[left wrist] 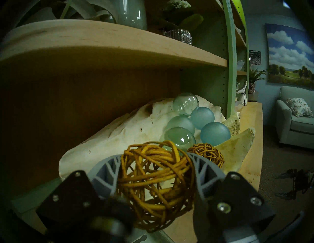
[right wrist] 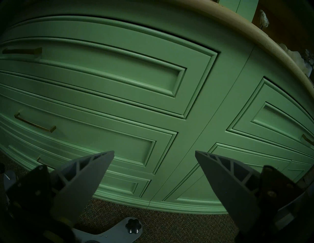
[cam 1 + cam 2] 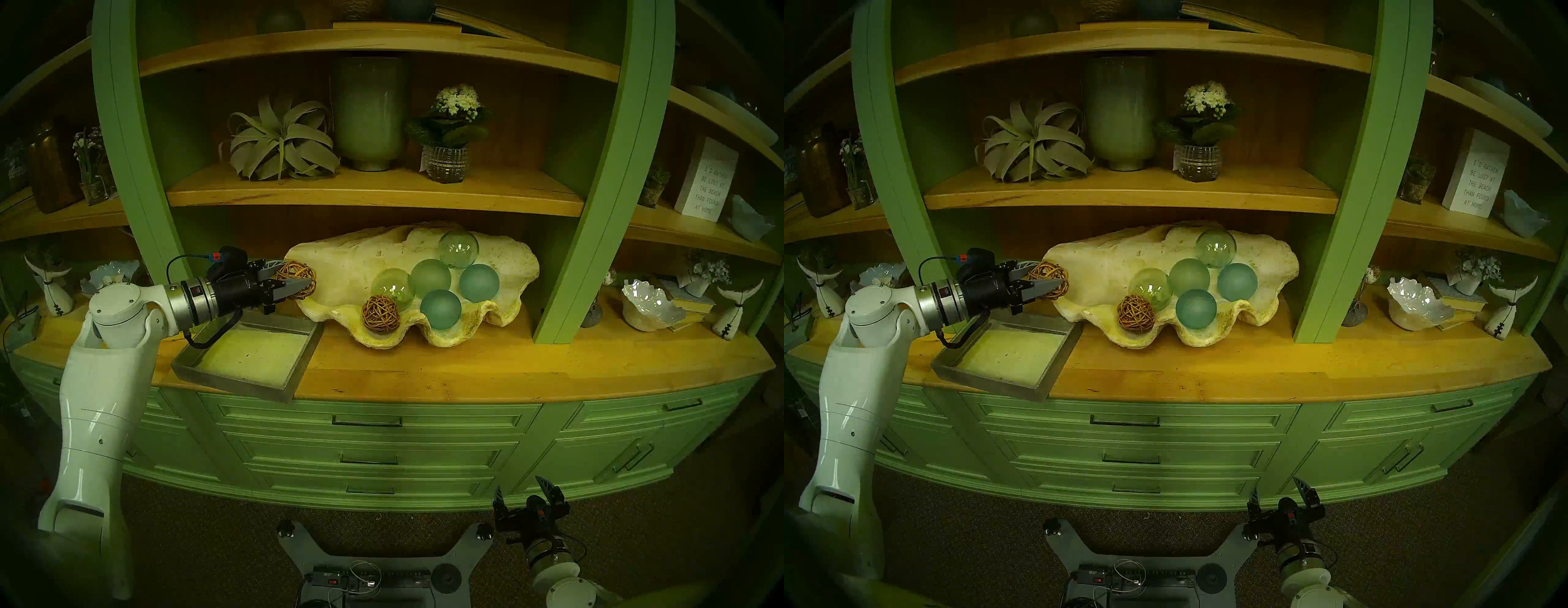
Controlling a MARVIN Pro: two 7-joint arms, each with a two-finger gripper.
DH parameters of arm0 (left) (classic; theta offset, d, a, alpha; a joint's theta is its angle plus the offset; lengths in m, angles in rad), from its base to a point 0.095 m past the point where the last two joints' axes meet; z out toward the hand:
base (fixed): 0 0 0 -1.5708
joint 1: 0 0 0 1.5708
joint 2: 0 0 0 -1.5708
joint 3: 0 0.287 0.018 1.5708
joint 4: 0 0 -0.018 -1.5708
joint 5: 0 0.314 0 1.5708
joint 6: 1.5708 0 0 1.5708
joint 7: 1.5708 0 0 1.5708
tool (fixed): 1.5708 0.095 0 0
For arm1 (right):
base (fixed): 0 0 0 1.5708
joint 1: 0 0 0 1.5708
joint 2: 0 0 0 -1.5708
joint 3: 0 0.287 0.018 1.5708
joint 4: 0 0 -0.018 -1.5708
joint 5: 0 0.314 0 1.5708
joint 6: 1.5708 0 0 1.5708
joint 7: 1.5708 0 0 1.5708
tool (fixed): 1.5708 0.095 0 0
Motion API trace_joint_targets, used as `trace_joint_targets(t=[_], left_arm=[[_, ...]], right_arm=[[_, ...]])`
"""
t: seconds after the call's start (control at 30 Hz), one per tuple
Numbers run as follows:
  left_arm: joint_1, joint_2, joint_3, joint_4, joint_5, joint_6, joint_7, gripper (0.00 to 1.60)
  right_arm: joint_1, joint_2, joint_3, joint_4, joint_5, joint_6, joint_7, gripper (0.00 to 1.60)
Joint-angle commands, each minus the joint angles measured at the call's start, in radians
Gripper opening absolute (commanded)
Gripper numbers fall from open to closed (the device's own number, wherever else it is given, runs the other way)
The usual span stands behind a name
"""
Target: Put wooden balls into bowl
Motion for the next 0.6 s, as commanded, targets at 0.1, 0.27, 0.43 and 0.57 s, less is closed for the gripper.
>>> trace_joint_targets(t=[0.1,0.27,0.43,0.57], left_arm=[[-0.136,-0.03,0.06,0.02,0.011,-0.031,0.044,0.0],[-0.162,-0.032,0.093,0.039,0.026,-0.04,0.056,0.0],[-0.187,-0.033,0.118,0.062,0.041,-0.051,0.066,0.0],[-0.22,-0.039,0.146,0.101,0.055,-0.036,0.066,0.0]], right_arm=[[0.002,0.0,0.001,-0.022,-0.001,-0.005,-0.001,1.6],[0.002,0.0,0.001,-0.022,-0.001,-0.005,-0.001,1.6],[0.002,0.0,0.001,-0.022,-0.001,-0.005,-0.001,1.6],[0.002,0.0,0.001,-0.022,-0.001,-0.005,-0.001,1.6]])
